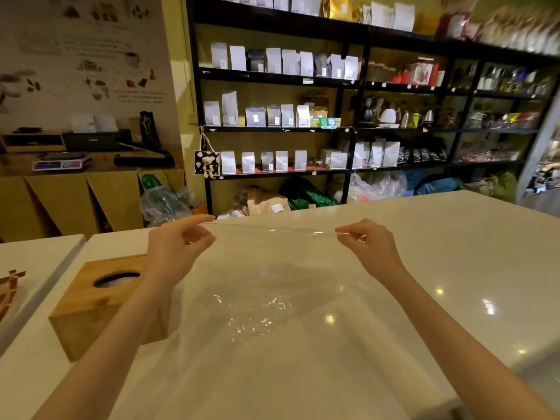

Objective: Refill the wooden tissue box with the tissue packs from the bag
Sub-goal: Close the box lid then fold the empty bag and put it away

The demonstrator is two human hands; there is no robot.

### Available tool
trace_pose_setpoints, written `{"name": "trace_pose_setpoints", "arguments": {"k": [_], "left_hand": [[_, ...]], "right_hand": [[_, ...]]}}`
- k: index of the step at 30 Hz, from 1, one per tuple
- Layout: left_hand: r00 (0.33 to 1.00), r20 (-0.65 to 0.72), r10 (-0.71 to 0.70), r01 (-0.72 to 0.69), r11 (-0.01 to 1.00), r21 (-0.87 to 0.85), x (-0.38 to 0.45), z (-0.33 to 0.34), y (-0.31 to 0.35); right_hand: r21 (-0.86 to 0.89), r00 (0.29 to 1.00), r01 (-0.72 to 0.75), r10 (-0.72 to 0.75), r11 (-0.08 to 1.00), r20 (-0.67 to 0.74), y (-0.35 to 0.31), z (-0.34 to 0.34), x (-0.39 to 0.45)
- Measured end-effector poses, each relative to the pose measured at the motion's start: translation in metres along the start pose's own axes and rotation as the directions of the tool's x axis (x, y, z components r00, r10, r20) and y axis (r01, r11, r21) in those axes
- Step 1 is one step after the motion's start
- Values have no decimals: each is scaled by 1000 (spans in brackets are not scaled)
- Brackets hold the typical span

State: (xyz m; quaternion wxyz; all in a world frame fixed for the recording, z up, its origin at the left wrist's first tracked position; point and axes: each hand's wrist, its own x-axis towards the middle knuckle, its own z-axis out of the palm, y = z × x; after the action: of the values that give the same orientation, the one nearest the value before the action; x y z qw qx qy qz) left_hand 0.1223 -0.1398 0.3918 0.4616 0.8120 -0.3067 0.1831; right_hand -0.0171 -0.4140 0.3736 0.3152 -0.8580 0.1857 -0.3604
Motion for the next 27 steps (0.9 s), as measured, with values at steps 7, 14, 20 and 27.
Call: {"name": "trace_pose_setpoints", "arguments": {"k": [7, 14, 20, 27], "left_hand": [[976, -22, 216, -202, 941, 271, 3, -5, 10], [963, 61, 261, -267, 955, 129, 1, -2, 20], [998, 36, -58, 65, 971, -228, 8, -13, 14], [710, 681, -180, 694, 340, -634, 14, -12, -25]], "right_hand": [[-600, 979, 196, -189, 776, 76, -27, -8, -6], [-390, 889, 439, -328, 810, 319, -69, 26, -17], [-173, 929, 302, -249, 937, 272, -87, 6, -8], [471, 929, -189, 1, 861, 371, -90, -31, 9]]}}
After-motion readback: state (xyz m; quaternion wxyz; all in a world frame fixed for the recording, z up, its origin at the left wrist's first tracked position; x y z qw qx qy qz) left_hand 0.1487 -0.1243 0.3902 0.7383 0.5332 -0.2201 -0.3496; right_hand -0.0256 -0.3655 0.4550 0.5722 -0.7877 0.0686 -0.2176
